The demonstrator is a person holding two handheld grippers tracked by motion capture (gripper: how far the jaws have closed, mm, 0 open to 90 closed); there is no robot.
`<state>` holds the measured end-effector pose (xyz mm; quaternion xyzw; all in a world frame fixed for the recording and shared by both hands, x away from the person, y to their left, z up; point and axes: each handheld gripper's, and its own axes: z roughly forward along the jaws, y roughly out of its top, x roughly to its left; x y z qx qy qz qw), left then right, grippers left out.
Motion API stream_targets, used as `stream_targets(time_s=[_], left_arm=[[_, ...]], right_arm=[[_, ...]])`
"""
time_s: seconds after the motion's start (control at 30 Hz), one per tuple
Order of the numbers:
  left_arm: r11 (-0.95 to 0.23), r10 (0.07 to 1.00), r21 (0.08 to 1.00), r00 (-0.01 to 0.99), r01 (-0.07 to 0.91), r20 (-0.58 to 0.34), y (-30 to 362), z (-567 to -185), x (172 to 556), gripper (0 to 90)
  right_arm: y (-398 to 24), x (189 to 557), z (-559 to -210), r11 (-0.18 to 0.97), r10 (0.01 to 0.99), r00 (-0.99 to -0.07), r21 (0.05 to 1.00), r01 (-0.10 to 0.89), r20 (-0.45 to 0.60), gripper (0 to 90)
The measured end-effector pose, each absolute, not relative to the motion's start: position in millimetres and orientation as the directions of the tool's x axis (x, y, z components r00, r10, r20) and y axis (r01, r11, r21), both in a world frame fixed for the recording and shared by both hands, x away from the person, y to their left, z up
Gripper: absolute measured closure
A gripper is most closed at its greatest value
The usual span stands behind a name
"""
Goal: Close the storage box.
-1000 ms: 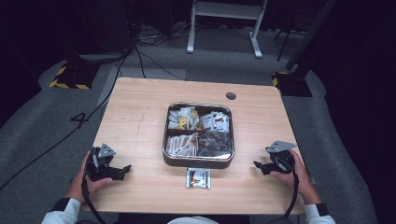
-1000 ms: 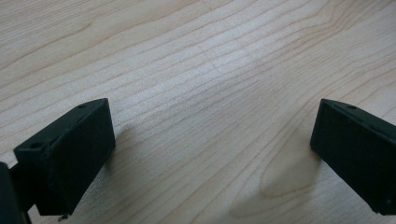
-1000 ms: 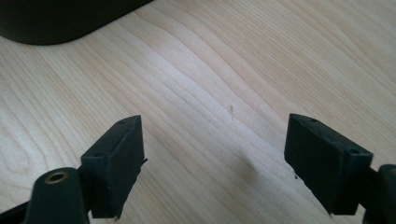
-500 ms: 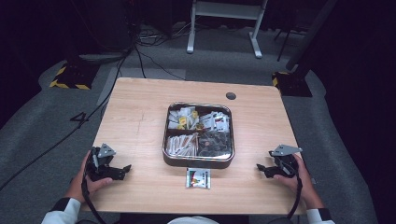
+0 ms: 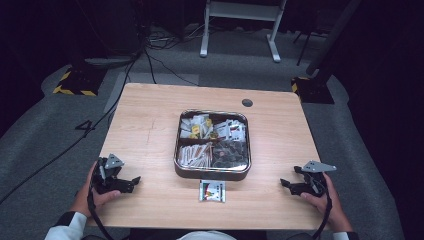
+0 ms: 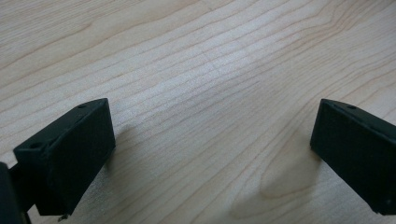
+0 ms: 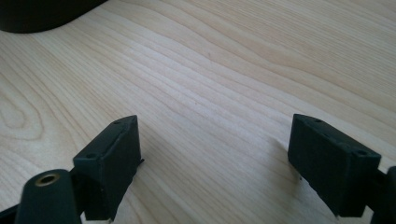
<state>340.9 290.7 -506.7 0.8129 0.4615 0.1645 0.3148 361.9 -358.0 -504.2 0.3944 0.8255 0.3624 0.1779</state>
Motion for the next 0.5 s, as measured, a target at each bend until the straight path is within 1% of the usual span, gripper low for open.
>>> stream_targets(time_s=[0.17,0.5], left_arm=[[-0.375,0.855,0.664,0.519,0.648,-0.024,290.6,-506.7,340.8,0.1],[-0.376,0.854,0.663,0.520,0.647,-0.023,290.6,-506.7,341.1,0.1]], right_arm=[[-364.1,359.0,-504.1,0.414,0.796,-0.605,0.737,0.534,-0.009,17.4],[-363.9,359.5,-504.3,0.413,0.799,-0.602,0.737,0.536,-0.010,16.6]])
